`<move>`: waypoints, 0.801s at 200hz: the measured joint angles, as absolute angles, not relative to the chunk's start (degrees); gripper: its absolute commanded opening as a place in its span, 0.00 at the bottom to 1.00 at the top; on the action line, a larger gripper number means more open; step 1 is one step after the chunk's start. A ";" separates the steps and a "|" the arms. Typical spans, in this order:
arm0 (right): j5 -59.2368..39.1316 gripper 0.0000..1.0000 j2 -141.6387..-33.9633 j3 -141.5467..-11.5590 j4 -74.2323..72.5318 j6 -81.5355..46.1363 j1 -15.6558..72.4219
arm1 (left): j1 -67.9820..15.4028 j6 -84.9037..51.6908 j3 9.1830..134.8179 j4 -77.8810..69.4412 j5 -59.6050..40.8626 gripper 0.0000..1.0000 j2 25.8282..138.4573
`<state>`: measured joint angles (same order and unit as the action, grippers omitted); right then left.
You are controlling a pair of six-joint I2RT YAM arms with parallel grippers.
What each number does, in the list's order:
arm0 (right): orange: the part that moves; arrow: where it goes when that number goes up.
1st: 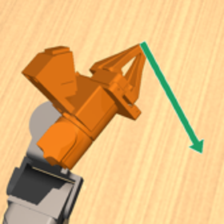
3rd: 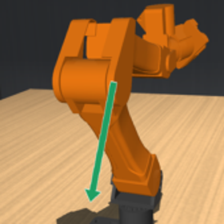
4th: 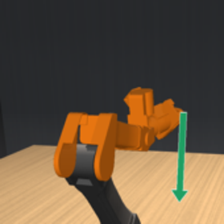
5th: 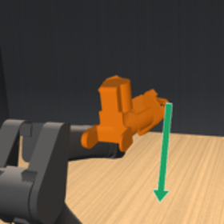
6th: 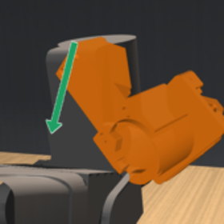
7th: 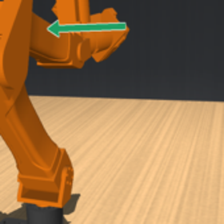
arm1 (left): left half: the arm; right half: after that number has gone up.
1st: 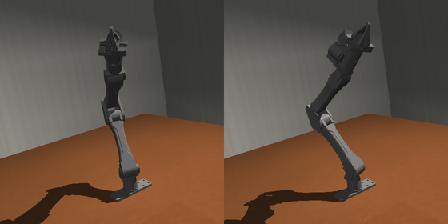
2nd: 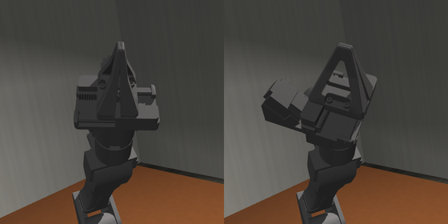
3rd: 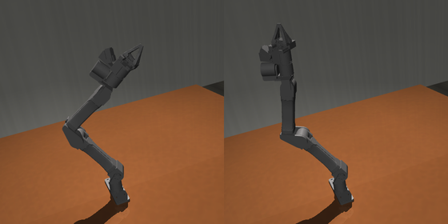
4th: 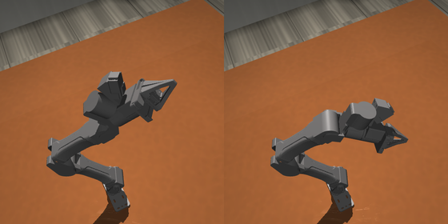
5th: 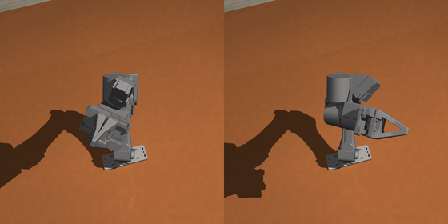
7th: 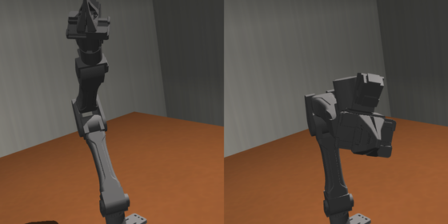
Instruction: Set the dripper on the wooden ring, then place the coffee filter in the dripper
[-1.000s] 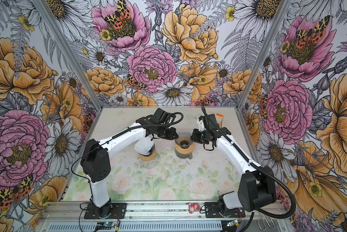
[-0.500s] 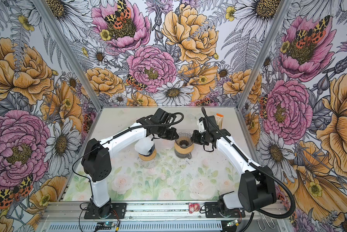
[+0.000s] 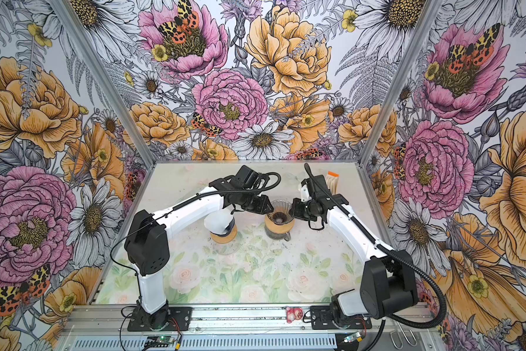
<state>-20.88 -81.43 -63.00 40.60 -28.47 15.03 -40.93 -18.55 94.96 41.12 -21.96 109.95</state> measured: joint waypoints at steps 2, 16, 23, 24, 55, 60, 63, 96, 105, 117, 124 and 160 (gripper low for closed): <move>-20.88 0.18 -81.49 -63.05 40.84 -28.42 15.03 | -40.93 -18.55 94.96 41.12 -21.96 0.26 109.95; -20.97 0.20 -81.84 -63.51 42.19 -28.42 15.03 | -41.04 -18.55 95.09 41.15 -21.98 0.26 109.95; -20.99 0.22 -81.91 -63.75 42.76 -28.42 15.03 | -41.04 -18.55 95.26 41.28 -21.98 0.27 109.95; -21.02 0.22 -81.91 -63.77 42.83 -28.40 15.03 | -41.04 -18.55 95.29 41.28 -21.98 0.27 109.95; -21.08 0.30 -81.91 -65.41 44.77 -28.10 15.03 | -41.04 -18.52 95.70 41.34 -21.96 0.28 109.95; -21.08 0.32 -81.91 -65.80 44.95 -28.05 15.03 | -41.04 -18.52 95.68 41.36 -21.93 0.29 109.95; -21.08 0.32 -81.91 -66.06 45.06 -27.88 15.03 | -41.04 -18.52 95.70 41.39 -21.93 0.29 109.95; -20.99 0.36 -81.89 -68.49 45.84 -27.29 15.03 | -41.04 -18.50 95.70 41.43 -21.96 0.34 109.95; -20.69 0.36 -81.89 -68.99 46.11 -27.05 15.03 | -41.01 -18.48 95.70 41.56 -21.93 0.35 109.95; -19.99 0.37 -81.87 -69.80 46.68 -26.50 15.03 | -41.01 -18.11 96.01 41.82 -21.93 0.38 109.95; -19.53 0.38 -81.82 -70.39 47.07 -26.13 15.03 | -41.01 -18.04 96.36 41.93 -21.91 0.39 109.95; -16.45 0.39 -80.49 -74.46 48.18 -24.23 15.03 | -40.91 -17.56 98.61 42.02 -21.23 0.42 109.80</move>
<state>-16.45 -80.49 -74.46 48.18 -24.23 15.03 -40.91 -17.56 98.61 42.02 -21.23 109.80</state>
